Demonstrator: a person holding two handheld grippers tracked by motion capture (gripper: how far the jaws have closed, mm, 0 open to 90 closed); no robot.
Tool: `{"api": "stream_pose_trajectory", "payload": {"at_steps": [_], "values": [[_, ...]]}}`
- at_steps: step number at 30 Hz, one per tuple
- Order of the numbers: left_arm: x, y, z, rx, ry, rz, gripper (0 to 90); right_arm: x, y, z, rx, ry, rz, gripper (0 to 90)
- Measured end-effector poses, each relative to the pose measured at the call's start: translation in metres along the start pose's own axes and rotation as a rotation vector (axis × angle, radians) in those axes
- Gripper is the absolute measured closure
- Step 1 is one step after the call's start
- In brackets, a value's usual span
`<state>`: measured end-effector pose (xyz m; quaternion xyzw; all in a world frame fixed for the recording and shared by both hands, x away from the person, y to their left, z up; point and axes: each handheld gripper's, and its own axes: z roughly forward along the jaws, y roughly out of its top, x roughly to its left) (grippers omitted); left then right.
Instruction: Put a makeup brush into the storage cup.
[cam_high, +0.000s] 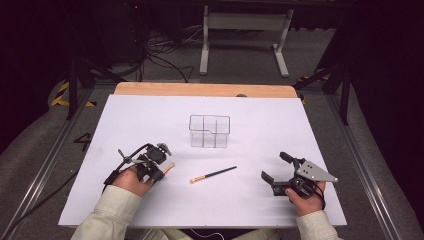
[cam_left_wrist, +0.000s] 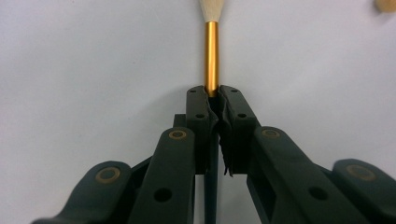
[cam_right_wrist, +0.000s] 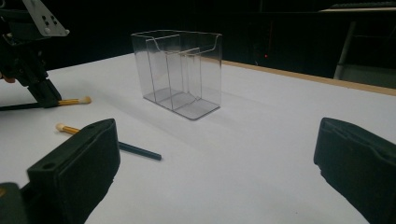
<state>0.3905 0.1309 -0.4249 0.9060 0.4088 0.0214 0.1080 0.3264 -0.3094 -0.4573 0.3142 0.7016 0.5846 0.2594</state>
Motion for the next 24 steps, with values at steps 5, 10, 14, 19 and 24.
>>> {"api": "stream_pose_trajectory", "payload": {"at_steps": [5, 10, 14, 19, 24], "values": [[-0.002, -0.002, -0.007, -0.048, -0.037, 0.014, 83.1, 0.0, 0.002, -0.002, -0.011, -0.009, -0.004, 1.3], [-0.001, -0.005, -0.019, -0.126, -0.061, 0.033, 83.1, -0.001, 0.005, -0.006, -0.031, -0.015, 0.005, 1.4], [0.0, -0.008, -0.031, -0.207, -0.088, 0.044, 83.1, -0.001, 0.005, -0.006, -0.035, -0.012, 0.008, 1.5], [0.0, -0.012, -0.042, -0.273, -0.092, 0.055, 83.1, -0.002, 0.005, -0.007, -0.037, -0.014, 0.012, 1.6], [-0.001, -0.015, -0.048, -0.329, -0.098, 0.067, 83.1, -0.002, 0.005, -0.007, -0.038, -0.016, 0.016, 1.6]]}}
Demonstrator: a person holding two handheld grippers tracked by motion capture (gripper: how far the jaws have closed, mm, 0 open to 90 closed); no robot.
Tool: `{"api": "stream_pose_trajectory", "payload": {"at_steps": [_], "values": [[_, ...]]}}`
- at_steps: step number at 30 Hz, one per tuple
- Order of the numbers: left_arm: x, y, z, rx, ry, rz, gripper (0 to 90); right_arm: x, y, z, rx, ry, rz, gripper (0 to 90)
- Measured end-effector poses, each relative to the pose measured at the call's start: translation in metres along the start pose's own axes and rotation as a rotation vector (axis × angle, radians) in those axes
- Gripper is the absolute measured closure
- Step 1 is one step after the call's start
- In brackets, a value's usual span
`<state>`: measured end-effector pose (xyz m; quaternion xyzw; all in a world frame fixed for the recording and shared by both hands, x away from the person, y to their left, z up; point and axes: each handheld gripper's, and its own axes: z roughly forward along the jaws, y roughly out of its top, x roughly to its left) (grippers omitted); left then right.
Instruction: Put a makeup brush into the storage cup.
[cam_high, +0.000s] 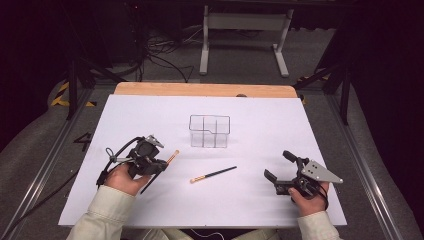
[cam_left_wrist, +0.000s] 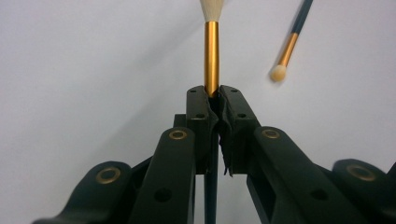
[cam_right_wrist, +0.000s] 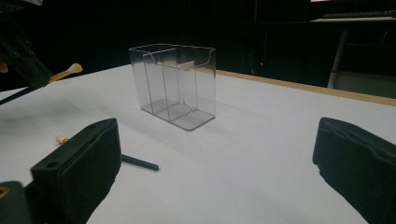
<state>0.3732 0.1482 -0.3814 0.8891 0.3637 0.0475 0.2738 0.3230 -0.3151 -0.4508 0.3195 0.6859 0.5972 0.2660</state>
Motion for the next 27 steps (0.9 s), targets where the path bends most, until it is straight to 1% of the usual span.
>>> {"api": "stream_pose_trajectory", "payload": {"at_steps": [4, 7, 8, 10, 11, 13, 17, 20, 21, 22, 23, 24, 26, 27], "values": [[-0.001, -0.001, -0.005, -0.048, -0.001, 0.008, 83.1, -0.001, 0.0, 0.0, 0.0, 0.0, 0.001, 1.6], [0.0, -0.001, -0.009, -0.073, 0.009, 0.009, 83.2, -0.001, 0.0, 0.0, -0.003, -0.003, 0.001, 1.5], [0.0, -0.001, -0.009, -0.073, 0.009, 0.009, 83.1, -0.001, 0.0, 0.0, -0.003, -0.003, 0.001, 1.5], [0.0, -0.002, -0.012, -0.114, 0.01, 0.006, 83.1, -0.001, 0.0, 0.0, -0.004, -0.003, 0.002, 1.5], [0.0, -0.003, -0.014, -0.132, 0.017, 0.008, 83.1, 0.0, 0.0, 0.0, -0.005, -0.003, 0.001, 1.5], [0.0, -0.004, -0.018, -0.163, 0.003, 0.005, 83.1, 0.0, 0.0, 0.0, -0.006, -0.002, 0.001, 1.5], [0.0, -0.005, -0.02, -0.179, 0.013, 0.023, 83.1, 0.0, 0.0, -0.001, -0.004, -0.003, -0.001, 1.5], [-0.002, -0.006, -0.024, -0.23, 0.018, 0.044, 83.1, 0.0, -0.001, -0.001, -0.001, -0.002, -0.002, 1.5], [-0.003, -0.006, -0.025, -0.249, 0.027, 0.062, 83.2, -0.001, -0.001, -0.001, -0.001, -0.002, -0.002, 1.5], [-0.003, -0.007, -0.026, -0.27, 0.034, 0.073, 83.1, -0.001, -0.001, -0.001, -0.002, -0.003, -0.003, 1.5], [-0.004, -0.008, -0.027, -0.288, 0.033, 0.08, 83.1, 0.0, -0.001, -0.001, -0.002, -0.004, -0.003, 1.5], [-0.004, -0.008, -0.027, -0.288, 0.033, 0.08, 83.1, -0.001, 0.0, -0.001, -0.003, -0.005, -0.005, 1.5], [-0.005, -0.009, -0.027, -0.317, 0.036, 0.106, 83.1, -0.001, -0.001, -0.002, -0.002, -0.005, -0.006, 1.5], [-0.006, -0.009, -0.028, -0.324, 0.039, 0.116, 83.1, -0.001, -0.001, -0.002, -0.002, -0.006, -0.005, 1.5]]}}
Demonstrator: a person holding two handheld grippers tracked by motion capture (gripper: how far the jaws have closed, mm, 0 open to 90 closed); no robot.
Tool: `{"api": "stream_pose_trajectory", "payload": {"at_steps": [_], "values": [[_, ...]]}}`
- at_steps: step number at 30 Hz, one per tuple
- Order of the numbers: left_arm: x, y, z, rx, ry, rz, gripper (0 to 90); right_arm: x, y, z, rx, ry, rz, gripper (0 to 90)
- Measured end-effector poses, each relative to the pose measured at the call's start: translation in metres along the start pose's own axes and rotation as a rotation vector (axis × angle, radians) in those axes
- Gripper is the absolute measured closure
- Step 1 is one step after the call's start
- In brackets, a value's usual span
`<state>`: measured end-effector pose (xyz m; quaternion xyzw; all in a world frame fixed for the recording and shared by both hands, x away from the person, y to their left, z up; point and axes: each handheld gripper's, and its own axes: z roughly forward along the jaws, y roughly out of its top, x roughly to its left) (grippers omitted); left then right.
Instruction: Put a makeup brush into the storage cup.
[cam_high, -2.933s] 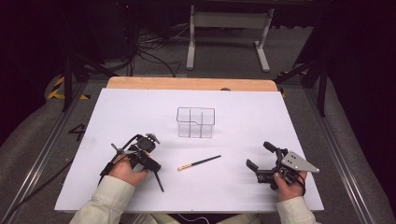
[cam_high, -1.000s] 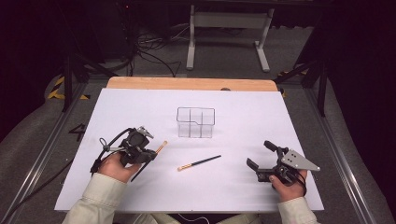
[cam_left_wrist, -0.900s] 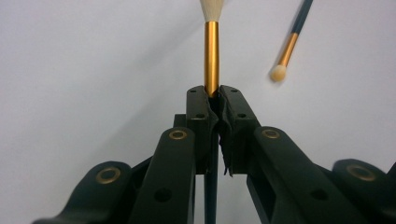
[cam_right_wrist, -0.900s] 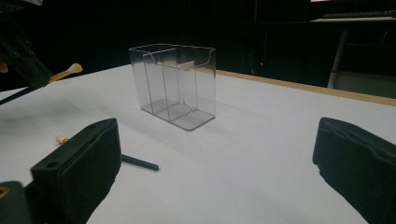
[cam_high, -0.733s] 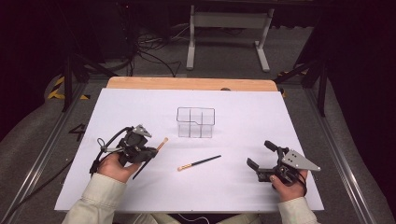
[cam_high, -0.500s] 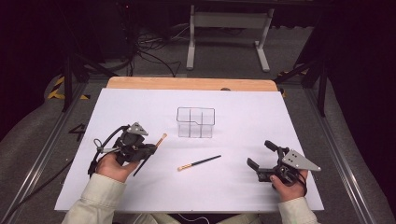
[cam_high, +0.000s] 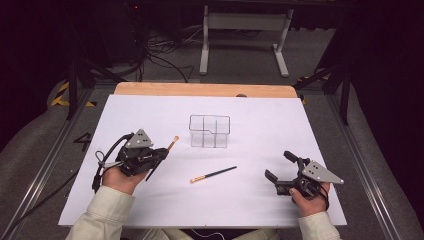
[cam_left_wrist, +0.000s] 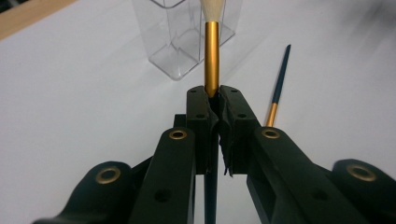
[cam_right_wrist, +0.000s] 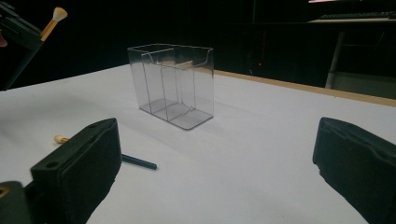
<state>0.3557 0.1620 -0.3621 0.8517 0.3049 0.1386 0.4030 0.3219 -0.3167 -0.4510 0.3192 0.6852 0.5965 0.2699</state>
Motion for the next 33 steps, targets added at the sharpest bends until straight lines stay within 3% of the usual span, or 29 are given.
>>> {"api": "stream_pose_trajectory", "payload": {"at_steps": [4, 10, 18, 20, 23, 29, 33], "values": [[-0.001, -0.001, 0.0, -0.051, -0.006, 0.032, 83.1, 0.0, 0.0, -0.001, 0.002, -0.002, 0.001, 1.5], [0.002, -0.003, -0.001, -0.146, -0.058, 0.015, 83.2, 0.0, -0.001, -0.003, -0.001, -0.009, -0.001, 1.5], [0.008, -0.005, 0.002, -0.297, -0.12, 0.047, 83.1, 0.0, -0.002, -0.007, 0.004, -0.017, -0.003, 1.5], [0.009, -0.004, 0.004, -0.32, -0.129, 0.049, 83.1, 0.001, -0.002, -0.009, 0.003, -0.024, -0.002, 1.5], [0.01, -0.003, 0.009, -0.34, -0.108, 0.07, 83.1, 0.003, -0.003, -0.012, 0.003, -0.03, -0.011, 1.5], [0.016, -0.001, 0.018, -0.396, -0.176, 0.026, 83.1, 0.002, -0.004, -0.022, 0.002, -0.051, -0.004, 1.6], [0.017, 0.0, 0.02, -0.461, -0.204, 0.041, 83.1, 0.002, -0.005, -0.026, 0.0, -0.059, -0.005, 1.6]]}}
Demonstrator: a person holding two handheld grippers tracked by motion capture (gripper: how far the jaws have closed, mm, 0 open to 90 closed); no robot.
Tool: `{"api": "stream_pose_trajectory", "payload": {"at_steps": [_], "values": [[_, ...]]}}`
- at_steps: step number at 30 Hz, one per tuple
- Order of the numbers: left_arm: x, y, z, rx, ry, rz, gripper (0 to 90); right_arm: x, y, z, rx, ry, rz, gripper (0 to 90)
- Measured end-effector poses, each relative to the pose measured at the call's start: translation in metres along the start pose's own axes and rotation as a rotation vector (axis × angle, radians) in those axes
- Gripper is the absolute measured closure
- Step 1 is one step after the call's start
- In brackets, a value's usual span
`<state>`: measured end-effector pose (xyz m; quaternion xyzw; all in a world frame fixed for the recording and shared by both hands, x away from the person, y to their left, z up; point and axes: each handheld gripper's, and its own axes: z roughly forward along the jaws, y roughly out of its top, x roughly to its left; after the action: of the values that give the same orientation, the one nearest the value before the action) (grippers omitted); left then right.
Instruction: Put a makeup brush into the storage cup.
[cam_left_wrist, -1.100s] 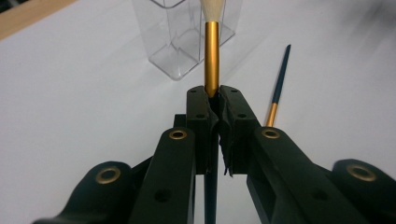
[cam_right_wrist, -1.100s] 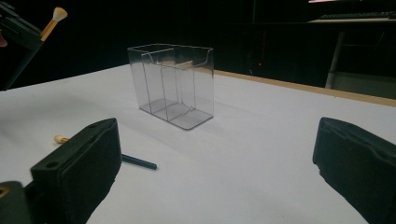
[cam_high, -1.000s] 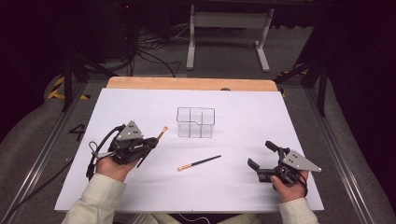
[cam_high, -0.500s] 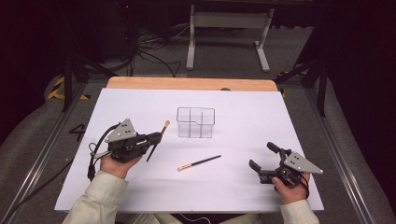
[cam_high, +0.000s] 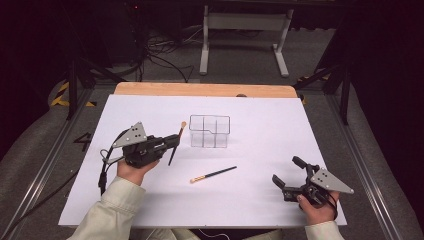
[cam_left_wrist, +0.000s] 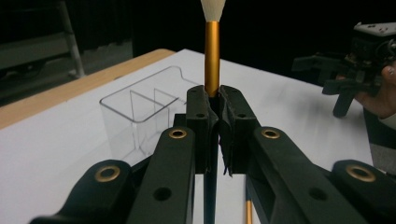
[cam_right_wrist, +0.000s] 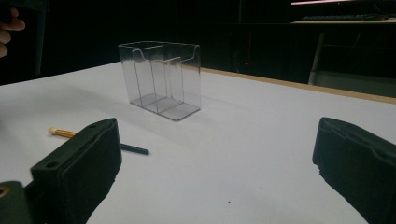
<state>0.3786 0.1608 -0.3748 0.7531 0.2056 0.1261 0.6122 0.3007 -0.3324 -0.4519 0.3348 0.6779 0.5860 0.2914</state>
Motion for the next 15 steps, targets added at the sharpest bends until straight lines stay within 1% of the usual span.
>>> {"api": "stream_pose_trajectory", "payload": {"at_steps": [1, 2, 4, 5, 6, 7, 10, 11, 12, 14, 15], "values": [[-0.0006, 0.0002, -0.0003, -0.01, -0.001, 0.01, 83.1, 0.0, 0.0, -0.0007, -0.001, -0.001, 0.002, 1.6], [-0.0013, 0.0005, -0.0005, -0.027, -0.007, 0.026, 83.1, -0.0002, 0.0, -0.001, -0.001, -0.001, 0.001, 1.6], [-0.0024, 0.0009, 0.0, -0.046, -0.017, 0.056, 83.1, -0.0006, -0.0002, -0.0014, 0.0, -0.003, 0.006, 1.6], [-0.0028, 0.0003, 0.0012, -0.057, -0.025, 0.065, 83.1, -0.0005, -0.0004, -0.0011, 0.001, -0.002, 0.005, 1.6], [-0.0028, 0.0003, 0.0012, -0.057, -0.025, 0.065, 83.1, -0.0003, -0.0005, -0.0008, 0.001, 0.001, 0.005, 1.6], [-0.0021, -0.0003, 0.0027, -0.071, -0.034, 0.064, 83.1, -0.0002, -0.0005, -0.0007, 0.002, 0.002, 0.004, 1.5], [-0.0013, -0.0004, 0.0039, -0.076, -0.043, 0.059, 83.1, -0.0001, -0.0001, -0.0011, 0.0, 0.001, 0.005, 1.6], [-0.0005, -0.0004, 0.0053, -0.093, -0.05, 0.049, 83.0, -0.0004, -0.0002, -0.0011, -0.001, 0.0, 0.005, 1.6], [-0.0005, -0.0004, 0.0053, -0.093, -0.05, 0.049, 83.1, -0.0004, -0.0002, -0.0011, -0.001, 0.0, 0.005, 1.6], [0.0, -0.0002, 0.0068, -0.109, -0.056, 0.039, 83.1, -0.0007, -0.0005, -0.001, -0.001, 0.001, 0.007, 1.6], [-0.0001, 0.0001, 0.0075, -0.117, -0.052, 0.041, 83.0, -0.0008, -0.0006, -0.0009, 0.0, 0.002, 0.007, 1.5]]}}
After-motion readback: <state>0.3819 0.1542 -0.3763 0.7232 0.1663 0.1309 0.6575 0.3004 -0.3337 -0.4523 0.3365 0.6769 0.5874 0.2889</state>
